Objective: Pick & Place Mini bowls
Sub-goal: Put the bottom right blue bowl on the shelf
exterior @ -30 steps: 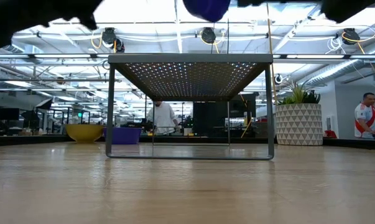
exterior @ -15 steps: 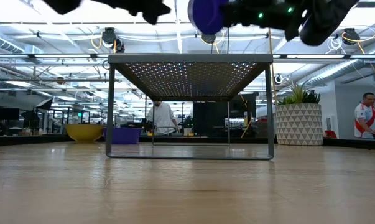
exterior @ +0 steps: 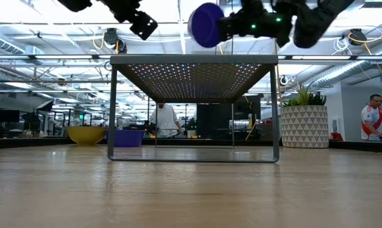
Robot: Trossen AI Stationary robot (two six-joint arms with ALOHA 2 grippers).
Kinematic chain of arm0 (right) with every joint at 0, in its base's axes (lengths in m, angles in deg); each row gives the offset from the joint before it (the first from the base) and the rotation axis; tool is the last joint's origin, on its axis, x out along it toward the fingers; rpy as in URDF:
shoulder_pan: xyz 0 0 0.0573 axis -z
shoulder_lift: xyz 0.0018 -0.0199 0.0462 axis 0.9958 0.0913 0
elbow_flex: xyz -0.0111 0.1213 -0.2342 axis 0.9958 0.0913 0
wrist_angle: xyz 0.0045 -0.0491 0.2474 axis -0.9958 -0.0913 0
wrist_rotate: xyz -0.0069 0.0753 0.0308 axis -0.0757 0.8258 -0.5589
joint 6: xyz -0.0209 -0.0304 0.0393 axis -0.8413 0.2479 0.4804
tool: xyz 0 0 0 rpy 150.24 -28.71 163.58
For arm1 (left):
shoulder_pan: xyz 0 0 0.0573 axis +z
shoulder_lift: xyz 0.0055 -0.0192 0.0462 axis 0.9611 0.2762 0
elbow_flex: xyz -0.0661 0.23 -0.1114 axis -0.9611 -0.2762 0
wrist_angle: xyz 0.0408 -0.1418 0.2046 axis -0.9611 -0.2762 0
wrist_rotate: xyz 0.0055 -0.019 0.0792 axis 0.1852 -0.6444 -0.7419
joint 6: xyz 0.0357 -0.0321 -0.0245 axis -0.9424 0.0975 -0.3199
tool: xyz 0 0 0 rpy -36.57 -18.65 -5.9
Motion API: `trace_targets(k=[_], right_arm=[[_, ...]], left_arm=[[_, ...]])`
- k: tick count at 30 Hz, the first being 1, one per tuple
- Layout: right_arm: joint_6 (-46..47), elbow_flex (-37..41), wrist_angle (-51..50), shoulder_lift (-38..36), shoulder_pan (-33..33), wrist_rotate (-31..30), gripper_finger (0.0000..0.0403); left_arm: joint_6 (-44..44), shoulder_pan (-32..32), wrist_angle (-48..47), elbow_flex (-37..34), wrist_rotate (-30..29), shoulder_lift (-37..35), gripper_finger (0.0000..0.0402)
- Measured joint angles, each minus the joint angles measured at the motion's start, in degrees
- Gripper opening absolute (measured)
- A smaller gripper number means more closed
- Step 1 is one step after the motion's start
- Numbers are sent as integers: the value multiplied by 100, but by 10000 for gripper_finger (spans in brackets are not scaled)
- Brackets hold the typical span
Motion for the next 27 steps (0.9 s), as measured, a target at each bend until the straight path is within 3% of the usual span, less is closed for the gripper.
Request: trace_targets(k=[3, 5, 7, 9, 16, 27], right_arm=[[242, -530, -1029, 77, 162, 322, 0], [297, -855, -1191, 263, 196, 341, 0], [246, -1006, -1222, 380, 231, 344, 0], [177, -1206, -1156, 523, 241, 388, 0], [89, -1476, -964, 845, 221, 413, 0], [-67, -1471, -619, 865, 252, 504, 0]], left_arm=[[1195, 194, -744, -68, 1258, -245, 239], [1924, 345, -1223, -77, 2398, -355, 246], [2263, 487, -1386, -75, 3513, -325, 250], [2233, 586, -1282, -75, 4083, -154, 250], [1204, 662, -340, -81, 3833, 344, 251], [1205, 462, -232, -81, 3795, 334, 251]])
